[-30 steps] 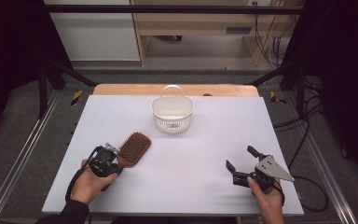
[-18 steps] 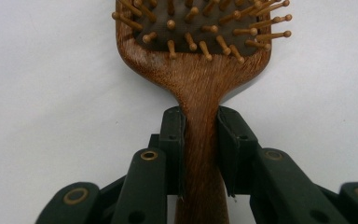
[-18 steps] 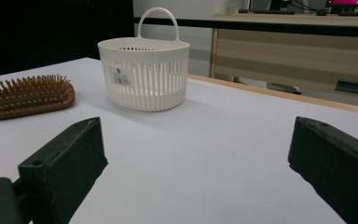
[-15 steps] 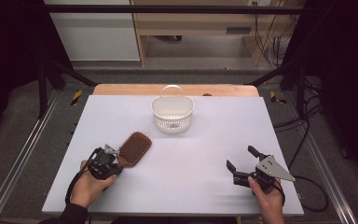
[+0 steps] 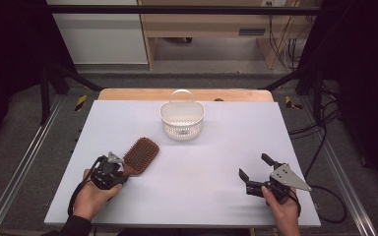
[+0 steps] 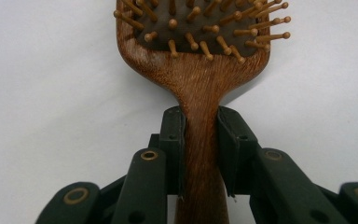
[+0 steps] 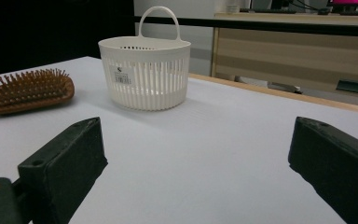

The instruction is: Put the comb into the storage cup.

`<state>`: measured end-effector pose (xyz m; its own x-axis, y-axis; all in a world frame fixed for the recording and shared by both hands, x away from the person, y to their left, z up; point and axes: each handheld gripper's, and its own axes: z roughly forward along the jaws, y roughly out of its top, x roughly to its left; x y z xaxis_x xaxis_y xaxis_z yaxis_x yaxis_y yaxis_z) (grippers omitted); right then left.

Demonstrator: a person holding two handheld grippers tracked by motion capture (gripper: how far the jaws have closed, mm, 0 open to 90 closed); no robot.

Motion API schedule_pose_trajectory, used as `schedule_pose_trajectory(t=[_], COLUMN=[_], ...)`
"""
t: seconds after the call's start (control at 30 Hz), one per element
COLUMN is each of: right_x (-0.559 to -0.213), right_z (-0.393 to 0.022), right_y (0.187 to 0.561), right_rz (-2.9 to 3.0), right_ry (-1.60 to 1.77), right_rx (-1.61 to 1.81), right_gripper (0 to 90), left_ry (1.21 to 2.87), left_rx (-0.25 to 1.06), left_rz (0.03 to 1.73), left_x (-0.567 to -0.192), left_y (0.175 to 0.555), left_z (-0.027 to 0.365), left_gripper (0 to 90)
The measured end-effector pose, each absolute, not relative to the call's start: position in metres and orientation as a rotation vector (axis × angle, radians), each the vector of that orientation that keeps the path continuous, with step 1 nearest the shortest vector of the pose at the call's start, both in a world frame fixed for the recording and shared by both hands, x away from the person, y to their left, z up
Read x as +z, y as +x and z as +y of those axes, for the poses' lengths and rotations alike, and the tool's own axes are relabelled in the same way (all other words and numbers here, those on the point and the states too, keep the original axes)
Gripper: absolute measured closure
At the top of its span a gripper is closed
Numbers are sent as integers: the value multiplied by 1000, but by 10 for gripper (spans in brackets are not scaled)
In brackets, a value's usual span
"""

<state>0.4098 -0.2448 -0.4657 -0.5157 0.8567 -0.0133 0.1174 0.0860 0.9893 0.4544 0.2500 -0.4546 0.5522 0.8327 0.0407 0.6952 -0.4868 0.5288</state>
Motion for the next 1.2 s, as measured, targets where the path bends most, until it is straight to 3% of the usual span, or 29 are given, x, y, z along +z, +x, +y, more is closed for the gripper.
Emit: schedule_pose_trajectory(t=[0.3,0.73,1.03,1.2], right_x=[-467,-463,-442,-422], right_z=[-244,-229,-188,-155], right_y=[411,408,422,438], right_rz=[1749,1795,1830,1823], right_ry=[969,933,919,939], right_rx=[1485,1517,1688,1838], right_gripper=[36,35,38,44], left_ry=[2258,2046,1907,1916], left_rx=[439,473,455,463], left_rz=[1207,1041,924,888], left_x=[-451,-426,-409,-404], left_y=[446,423,429,436], left_z=[252,231,211,201], left_gripper=[724,725,725,725])
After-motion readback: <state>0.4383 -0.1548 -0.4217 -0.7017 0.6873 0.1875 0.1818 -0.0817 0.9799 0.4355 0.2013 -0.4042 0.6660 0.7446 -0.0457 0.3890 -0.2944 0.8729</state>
